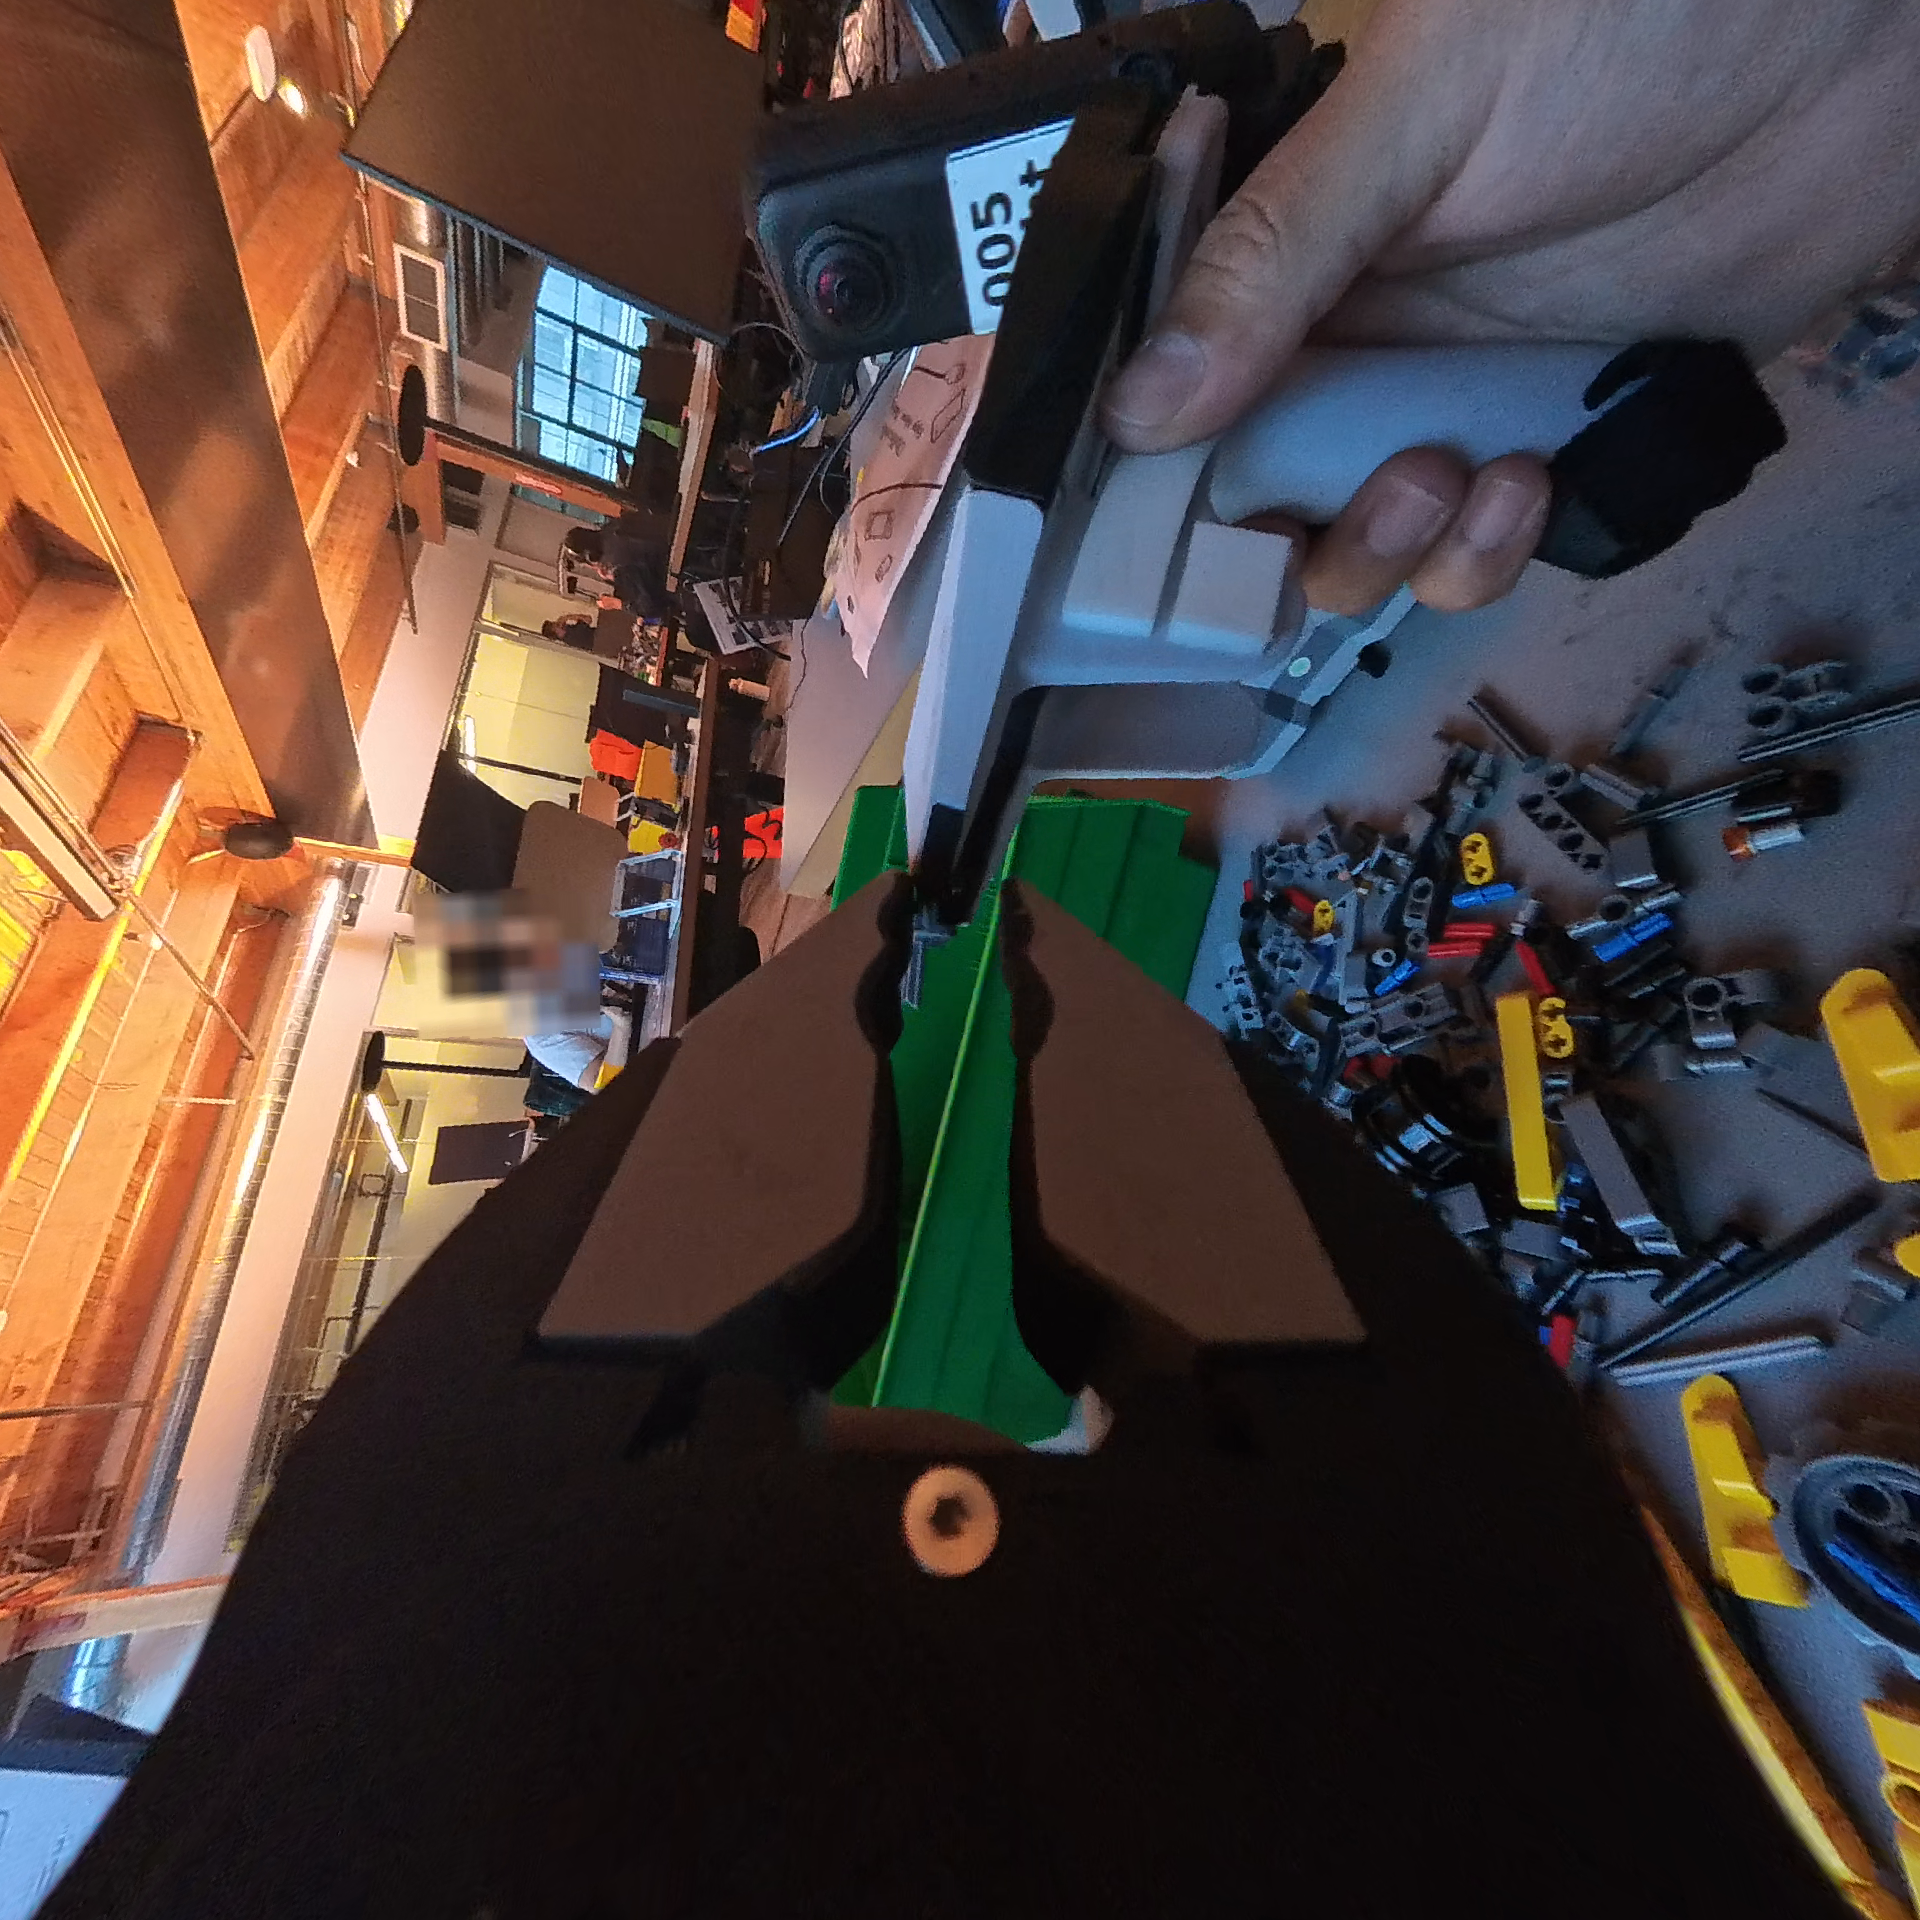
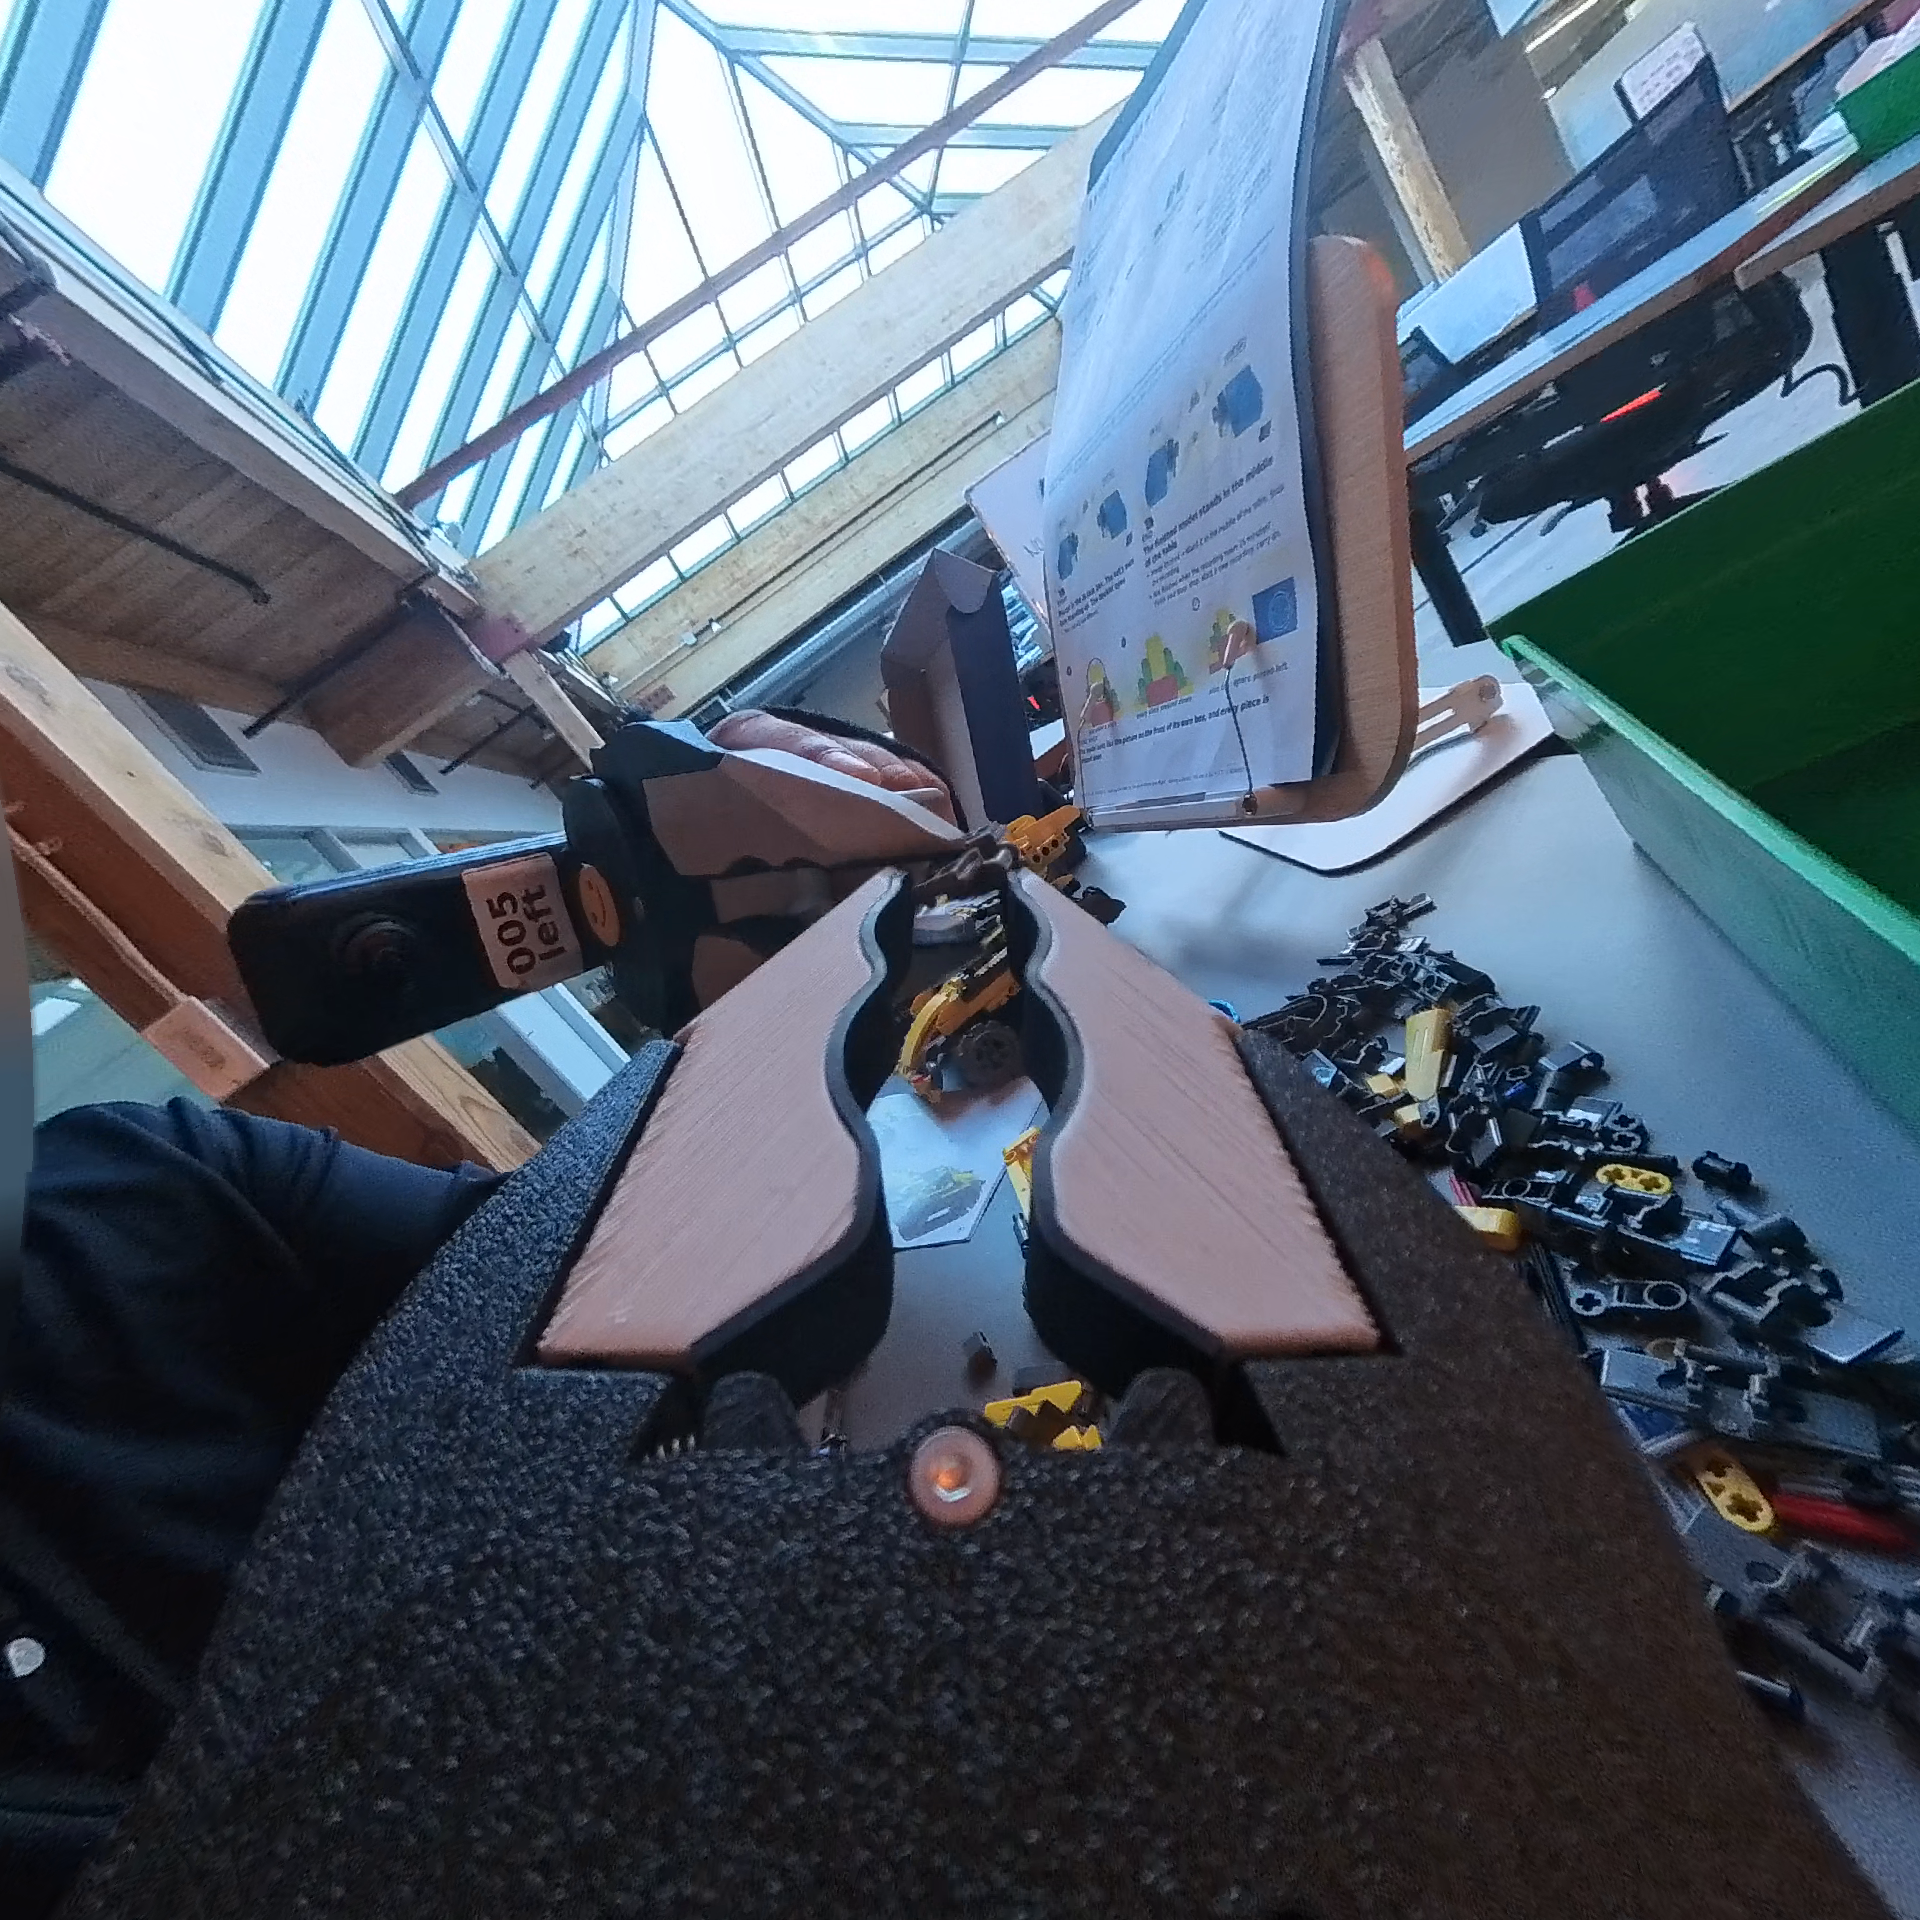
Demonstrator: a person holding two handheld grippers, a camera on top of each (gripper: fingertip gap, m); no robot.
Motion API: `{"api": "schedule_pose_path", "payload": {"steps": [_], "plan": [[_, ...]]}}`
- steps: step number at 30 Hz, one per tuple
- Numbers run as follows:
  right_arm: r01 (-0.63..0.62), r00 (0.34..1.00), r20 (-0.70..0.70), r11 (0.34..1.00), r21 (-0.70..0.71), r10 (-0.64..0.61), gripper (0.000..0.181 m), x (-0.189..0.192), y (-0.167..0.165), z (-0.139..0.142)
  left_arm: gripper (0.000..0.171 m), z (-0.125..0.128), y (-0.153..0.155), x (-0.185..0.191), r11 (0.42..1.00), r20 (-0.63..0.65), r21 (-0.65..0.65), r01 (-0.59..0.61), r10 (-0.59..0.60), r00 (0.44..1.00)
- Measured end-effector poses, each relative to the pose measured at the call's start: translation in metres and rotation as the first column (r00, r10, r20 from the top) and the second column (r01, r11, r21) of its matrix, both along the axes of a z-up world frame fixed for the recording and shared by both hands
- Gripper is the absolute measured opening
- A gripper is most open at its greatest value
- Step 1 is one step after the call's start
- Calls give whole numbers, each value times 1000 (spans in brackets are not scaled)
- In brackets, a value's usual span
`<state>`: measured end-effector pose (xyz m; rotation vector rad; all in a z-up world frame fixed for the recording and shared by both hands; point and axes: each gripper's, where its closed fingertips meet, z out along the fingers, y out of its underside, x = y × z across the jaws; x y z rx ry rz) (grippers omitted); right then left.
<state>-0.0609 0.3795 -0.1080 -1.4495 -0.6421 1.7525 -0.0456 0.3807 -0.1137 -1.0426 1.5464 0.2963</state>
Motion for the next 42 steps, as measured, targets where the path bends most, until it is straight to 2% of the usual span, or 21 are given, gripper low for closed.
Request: {"api": "schedule_pose_path", "payload": {"steps": [6, 9, 13, 16, 20, 25, 28, 32, 34, 38, 42], "plan": [[49, 997, 63, 997, 59, -52, 16, -1, 3, -6, 20, 11, -7, -1, 999, 80, -42, 21, -18, 997], [92, 983, 147, 984, 151, -114, 16, -2, 5, -13, 21, 20, -6, -7, 999, 120, -54, 4, 2, 993], [157, 931, 266, 933, 323, -249, 16, -1, 6, -23, 19, 31, -8, -18, 997, 159, -74, -5, 17, 987], [192, 919, 260, 913, 361, -296, 16, 7, -10, -16, 18, 40, -11, -26, 998, 189, -63, -5, 17, 982], [217, 894, 289, 895, 390, -343, 16, 32, -32, -9, 16, 57, -10, -45, 998, 271, -51, -21, 34, 962], [244, 798, 423, 872, 424, -429, 16, 84, -53, -15, 15, 80, -21, -56, 999, 349, -37, -20, 32, 936], [260, 698, 536, 865, 429, -475, 16, 119, -61, -37, 16, 77, -28, -54, 999, 322, -40, -11, 23, 946], [263, 586, 667, 886, 381, -460, 16, 158, -75, -73, 16, 67, -26, -53, 997, 278, -71, -23, 42, 960], [268, 560, 699, 895, 356, -446, 16, 170, -80, -86, 16, 57, -24, -52, 993, 249, -110, -35, 61, 967], [201, 560, 735, 923, 327, -382, 16, 172, -94, -106, 17, 37, -18, -54, 987, 145, -135, -91, 110, 983], [102, 491, 801, 936, 338, -343, 16, 168, -99, -132, 17, 35, -15, -56, 986, 148, -139, -95, 115, 982]]}}
